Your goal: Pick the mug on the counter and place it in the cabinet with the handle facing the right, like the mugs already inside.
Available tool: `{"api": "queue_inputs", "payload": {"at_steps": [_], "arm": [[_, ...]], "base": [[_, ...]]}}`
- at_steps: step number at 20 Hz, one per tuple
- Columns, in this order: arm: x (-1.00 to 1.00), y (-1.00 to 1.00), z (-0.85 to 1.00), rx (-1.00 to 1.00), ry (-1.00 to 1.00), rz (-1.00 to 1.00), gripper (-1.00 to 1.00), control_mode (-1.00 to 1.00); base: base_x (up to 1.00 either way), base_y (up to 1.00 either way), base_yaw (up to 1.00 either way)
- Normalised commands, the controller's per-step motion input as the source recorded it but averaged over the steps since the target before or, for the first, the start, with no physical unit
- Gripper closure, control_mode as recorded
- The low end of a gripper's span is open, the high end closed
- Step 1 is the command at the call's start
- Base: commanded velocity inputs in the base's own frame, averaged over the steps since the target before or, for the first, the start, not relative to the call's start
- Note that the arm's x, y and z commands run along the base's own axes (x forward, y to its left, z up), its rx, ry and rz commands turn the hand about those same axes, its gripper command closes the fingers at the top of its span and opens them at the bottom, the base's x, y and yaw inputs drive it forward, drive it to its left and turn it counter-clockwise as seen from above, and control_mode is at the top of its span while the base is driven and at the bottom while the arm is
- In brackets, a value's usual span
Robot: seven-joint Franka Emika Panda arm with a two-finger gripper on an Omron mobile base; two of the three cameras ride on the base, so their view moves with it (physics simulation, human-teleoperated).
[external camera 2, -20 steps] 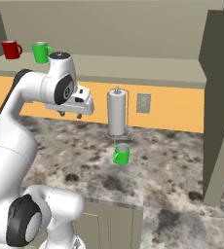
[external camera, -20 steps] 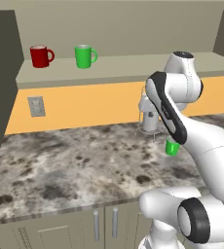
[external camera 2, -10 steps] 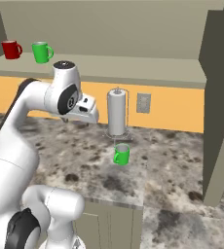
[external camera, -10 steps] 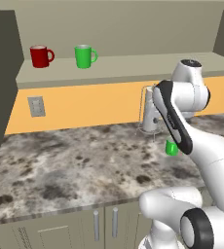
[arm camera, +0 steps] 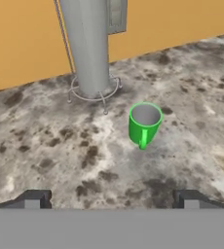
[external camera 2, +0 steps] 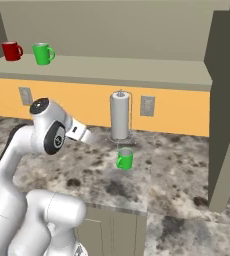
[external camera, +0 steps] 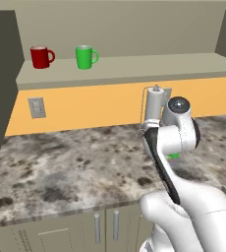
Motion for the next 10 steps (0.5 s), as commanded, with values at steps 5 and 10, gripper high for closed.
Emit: {"api": "queue_inputs", "payload": {"at_steps": [5,10], "arm": [[0.07,-0.25,-0.38,0.0,0.0,-0.24,-1.0,-1.0],[0.0,-0.21,-0.43,0.0,-0.11,-0.13,-1.0,-1.0]], "base": [[0.0,0.0,0.0],[0.0,0.0,0.0]]}}
